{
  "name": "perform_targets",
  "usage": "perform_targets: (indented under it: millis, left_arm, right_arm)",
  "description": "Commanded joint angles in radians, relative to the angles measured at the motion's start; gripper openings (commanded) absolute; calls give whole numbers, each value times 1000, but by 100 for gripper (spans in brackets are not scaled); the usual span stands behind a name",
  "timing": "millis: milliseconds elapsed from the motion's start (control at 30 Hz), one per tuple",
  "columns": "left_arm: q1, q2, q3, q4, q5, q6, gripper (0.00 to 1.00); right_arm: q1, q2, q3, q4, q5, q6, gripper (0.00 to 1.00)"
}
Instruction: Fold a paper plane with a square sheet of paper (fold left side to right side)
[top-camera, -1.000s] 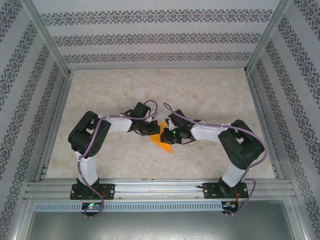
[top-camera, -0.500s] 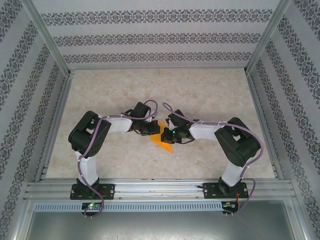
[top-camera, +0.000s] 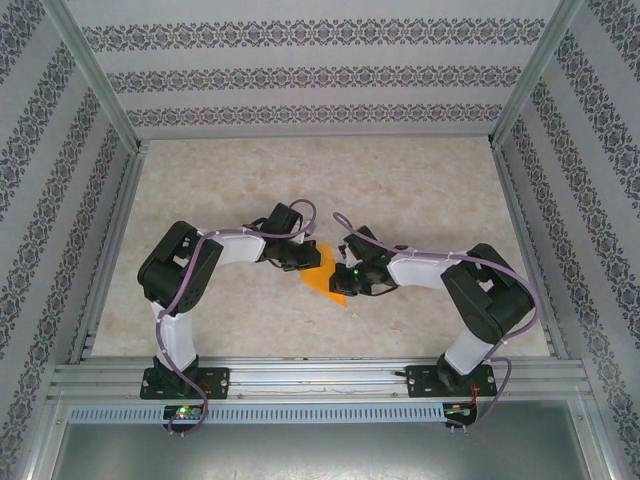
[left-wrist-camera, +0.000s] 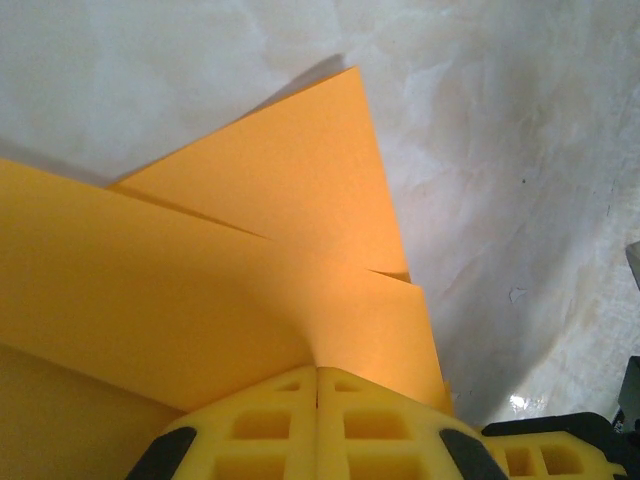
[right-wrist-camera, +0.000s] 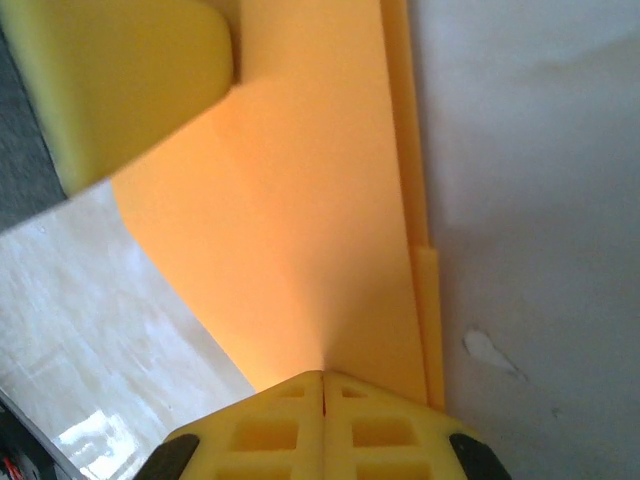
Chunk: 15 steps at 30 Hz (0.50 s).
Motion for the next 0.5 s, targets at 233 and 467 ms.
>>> perform_targets:
  millis: [233, 467]
  left_arm:
    - [2, 56, 1, -84, -103, 28, 0]
    - [3, 59, 2, -86, -102, 28, 0]
  right_arm:
    - [24, -53, -109, -186, 13, -4, 0]
    - [27, -101, -163, -208, 26, 6, 0]
